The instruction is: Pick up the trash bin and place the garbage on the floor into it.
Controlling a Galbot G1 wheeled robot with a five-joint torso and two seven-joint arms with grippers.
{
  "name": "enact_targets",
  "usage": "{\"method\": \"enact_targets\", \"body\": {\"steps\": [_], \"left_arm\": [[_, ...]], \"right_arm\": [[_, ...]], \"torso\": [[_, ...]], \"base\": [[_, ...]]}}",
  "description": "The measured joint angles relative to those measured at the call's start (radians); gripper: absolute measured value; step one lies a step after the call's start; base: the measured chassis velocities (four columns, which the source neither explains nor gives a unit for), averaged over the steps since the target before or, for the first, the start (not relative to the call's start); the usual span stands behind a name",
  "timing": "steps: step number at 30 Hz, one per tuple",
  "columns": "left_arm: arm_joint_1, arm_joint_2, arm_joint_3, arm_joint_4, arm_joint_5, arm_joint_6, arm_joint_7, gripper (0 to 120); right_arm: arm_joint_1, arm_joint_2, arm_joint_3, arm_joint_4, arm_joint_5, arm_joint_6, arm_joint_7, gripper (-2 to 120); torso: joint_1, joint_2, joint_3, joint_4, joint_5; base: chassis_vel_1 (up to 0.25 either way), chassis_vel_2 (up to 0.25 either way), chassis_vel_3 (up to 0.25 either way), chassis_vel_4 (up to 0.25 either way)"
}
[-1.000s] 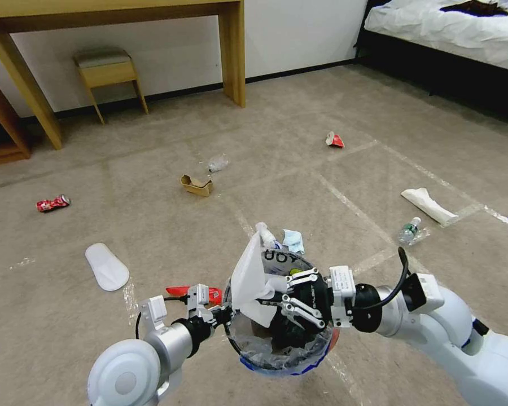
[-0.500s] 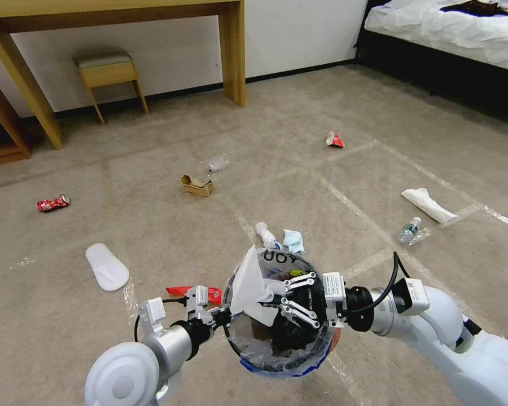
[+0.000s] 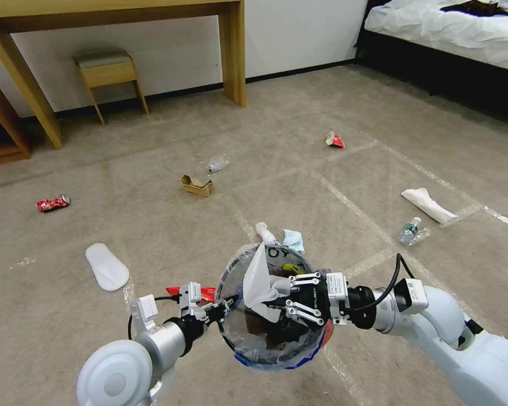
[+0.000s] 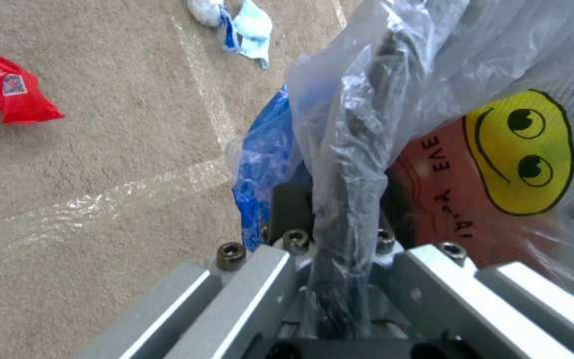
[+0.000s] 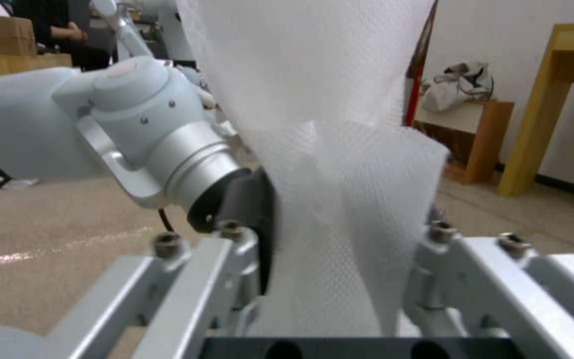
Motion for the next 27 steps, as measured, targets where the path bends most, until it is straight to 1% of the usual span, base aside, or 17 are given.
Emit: {"method": "enact_targets", "body": {"steps": [2,3,4,6,7,8,9,10,11,13,14,15,16,17,18,27], "left_arm": [[-0.001,0.001,-0.004,0.0,-0.004,-0.001,0.001,0],[-0.001,0.001,-0.004,0.0,-0.004,-0.001,0.001,0],[-0.001,0.001,-0.009,0.0,-0.007,-0.001,0.001,0],[-0.001,0.001,-0.009,0.0,-0.007,-0.001,0.001,0],[-0.002,0.002,-0.014,0.0,-0.01,-0.002,0.001,0],[-0.002,0.002,-0.014,0.0,-0.01,-0.002,0.001,0],[-0.002,0.003,-0.02,0.0,-0.014,-0.002,0.001,0],[-0.003,0.003,-0.024,0.0,-0.015,-0.002,0.002,0],[-0.003,0.003,-0.024,0.0,-0.015,-0.002,0.002,0],[-0.003,0.003,-0.029,0.002,-0.016,-0.002,0.004,0],[-0.003,0.003,-0.029,0.002,-0.016,-0.002,0.004,0],[-0.003,0.003,-0.032,0.003,-0.017,-0.002,0.005,0],[-0.002,0.004,-0.032,0.004,-0.017,-0.003,0.006,0],[-0.002,0.004,-0.032,0.004,-0.017,-0.003,0.006,0],[-0.001,0.003,-0.032,0.005,-0.017,-0.003,0.007,0],[0.0,-0.004,-0.032,0.017,-0.01,-0.004,0.009,0]], "right_arm": [[0.0,-0.001,0.0,0.0,-0.003,0.0,0.0,47],[0.0,-0.001,0.0,0.0,-0.003,0.0,0.0,47],[0.0,-0.004,0.003,0.0,-0.003,0.0,0.0,53],[0.0,-0.004,0.004,0.0,-0.003,0.0,0.0,53],[0.0,-0.005,0.006,-0.001,-0.003,0.0,0.0,61],[0.0,-0.005,0.006,-0.001,-0.003,0.0,0.0,61],[-0.003,-0.006,0.011,-0.001,-0.003,0.0,-0.001,70],[-0.007,-0.006,0.013,-0.001,-0.003,0.0,-0.001,74],[-0.007,-0.006,0.013,-0.001,-0.003,0.0,-0.001,74],[-0.009,-0.008,0.014,0.002,-0.004,0.0,-0.001,83],[-0.009,-0.008,0.014,0.002,-0.004,0.0,-0.001,83],[-0.009,-0.01,0.016,0.005,-0.004,0.0,0.0,92],[-0.009,-0.013,0.017,0.006,-0.004,0.0,0.0,96],[-0.009,-0.013,0.017,0.006,-0.004,0.0,0.0,96],[-0.008,-0.016,0.018,0.006,-0.004,0.0,-0.001,99],[-0.003,-0.025,0.023,0.021,0.008,-0.001,-0.003,100]], "torso": [[0.0,0.0,0.0,0.0,0.0],[0.0,0.0,0.0,0.0,0.0],[0.0,0.0,0.0,0.0,-0.0001],[0.0,0.0,0.0,0.0,-0.0001],[0.0,0.0,0.0,0.0,-0.0001],[0.0,0.0,0.0,0.0,-0.0001],[0.0,0.0,0.0,0.0001,-0.0001],[0.0,0.0,0.0,0.0,-0.0001],[0.0,0.0,0.0,0.0,-0.0001],[0.0,0.0,0.0,0.0,-0.0001],[0.0,0.0,0.0,0.0,-0.0001],[0.0,0.0,0.0,0.0,-0.0001],[0.0,0.0,0.0,0.0,-0.0001],[0.0,0.0,0.0,0.0,-0.0001],[0.0,0.0,0.0,0.0,-0.0001],[0.0,0.0,0.0,0.0001,-0.0001]], "base": [[0.0,0.0,0.0,0.0],[0.0,0.0,0.0,0.0],[0.0,0.0,0.0,0.0],[0.0,0.0,0.0,0.0],[0.0,0.0,0.0,0.0],[0.0,0.0,0.0,0.0],[0.0,0.0,0.0,0.0],[0.0,0.0,0.0,0.0],[0.0,0.0,0.0,0.0],[0.0,0.0,0.0,0.0],[0.0,0.0,0.0,0.0],[0.0,0.0,0.0,0.0],[0.0,0.0,0.0,0.0],[0.0,0.0,0.0,0.0],[0.0,0.0,0.0,0.0],[0.0,0.0,0.0,0.0]]}}
